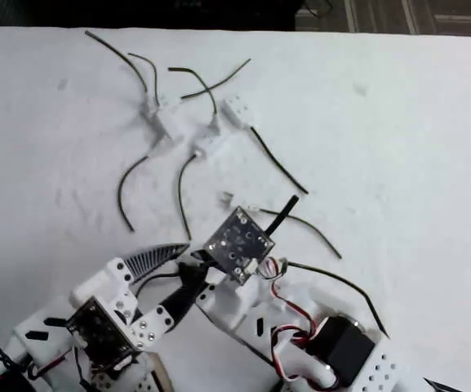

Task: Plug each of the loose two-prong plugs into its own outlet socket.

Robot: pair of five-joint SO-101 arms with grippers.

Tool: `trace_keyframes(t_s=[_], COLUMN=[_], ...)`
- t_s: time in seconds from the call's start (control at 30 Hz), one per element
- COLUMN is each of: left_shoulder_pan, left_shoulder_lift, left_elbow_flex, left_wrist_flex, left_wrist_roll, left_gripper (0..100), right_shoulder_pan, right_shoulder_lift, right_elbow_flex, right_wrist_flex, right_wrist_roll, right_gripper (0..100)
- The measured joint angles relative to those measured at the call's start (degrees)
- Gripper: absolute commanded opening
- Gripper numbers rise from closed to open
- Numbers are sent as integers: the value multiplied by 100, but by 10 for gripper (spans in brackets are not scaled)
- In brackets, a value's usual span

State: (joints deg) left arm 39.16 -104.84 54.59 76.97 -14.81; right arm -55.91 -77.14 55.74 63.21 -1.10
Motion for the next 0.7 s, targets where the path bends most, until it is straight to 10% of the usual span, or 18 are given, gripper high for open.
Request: trace_keyframes(t_s=[0.2, 0.7], left_shoulder_pan=[-431, -4844], left_shoulder_lift=[0, 0], left_elbow_flex=[0, 1055], left_wrist_flex=[0, -97], left_wrist_roll=[-123, -132], left_gripper=[135, 135], right_shoulder_pan=[264, 818], right_shoulder_lift=[-9, 668], right_elbow_flex=[62, 835], right_wrist_flex=[0, -536], right_wrist_roll=[0, -9], right_gripper=[17, 17])
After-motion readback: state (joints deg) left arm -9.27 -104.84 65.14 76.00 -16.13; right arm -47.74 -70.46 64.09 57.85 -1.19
